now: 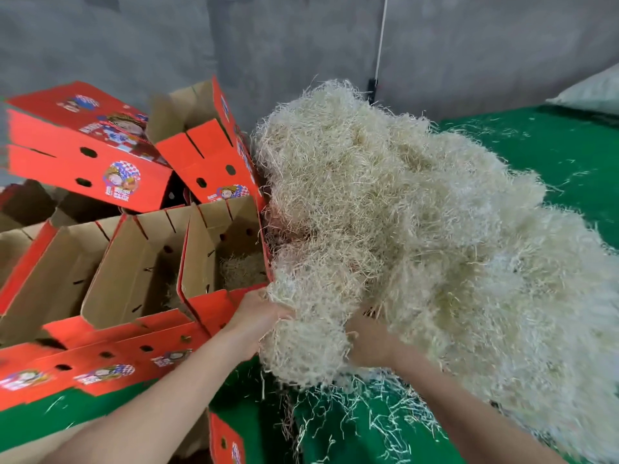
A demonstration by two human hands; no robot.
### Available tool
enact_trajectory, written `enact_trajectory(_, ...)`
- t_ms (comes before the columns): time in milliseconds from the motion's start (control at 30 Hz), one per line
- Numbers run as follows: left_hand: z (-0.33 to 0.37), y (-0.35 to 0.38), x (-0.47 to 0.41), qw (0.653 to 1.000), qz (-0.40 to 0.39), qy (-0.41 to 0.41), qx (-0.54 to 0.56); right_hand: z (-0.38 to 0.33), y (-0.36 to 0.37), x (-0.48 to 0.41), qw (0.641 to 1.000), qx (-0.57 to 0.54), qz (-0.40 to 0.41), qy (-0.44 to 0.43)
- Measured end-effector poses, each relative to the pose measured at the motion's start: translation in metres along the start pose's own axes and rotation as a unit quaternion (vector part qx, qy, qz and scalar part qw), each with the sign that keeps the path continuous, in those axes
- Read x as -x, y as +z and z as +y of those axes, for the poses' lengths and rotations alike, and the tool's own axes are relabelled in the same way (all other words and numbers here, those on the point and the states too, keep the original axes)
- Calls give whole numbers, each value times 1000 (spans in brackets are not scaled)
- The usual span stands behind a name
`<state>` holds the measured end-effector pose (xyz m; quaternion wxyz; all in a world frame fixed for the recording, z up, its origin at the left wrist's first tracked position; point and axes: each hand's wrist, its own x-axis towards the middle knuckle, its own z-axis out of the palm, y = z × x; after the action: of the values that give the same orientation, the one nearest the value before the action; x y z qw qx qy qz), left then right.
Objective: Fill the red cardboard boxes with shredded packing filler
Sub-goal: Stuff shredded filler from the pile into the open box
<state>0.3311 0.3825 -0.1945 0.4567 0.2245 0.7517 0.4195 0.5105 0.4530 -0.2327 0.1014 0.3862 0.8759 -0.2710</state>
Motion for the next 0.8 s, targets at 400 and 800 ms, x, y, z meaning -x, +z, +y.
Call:
enact_trajectory(400, 2, -22, 34, 997, -54, -11, -61, -36, -33, -11, 988, 61, 121, -73)
enact_trajectory(800, 19, -34, 44, 988, 60, 134, -41, -80, -49, 28, 748, -657, 38, 92)
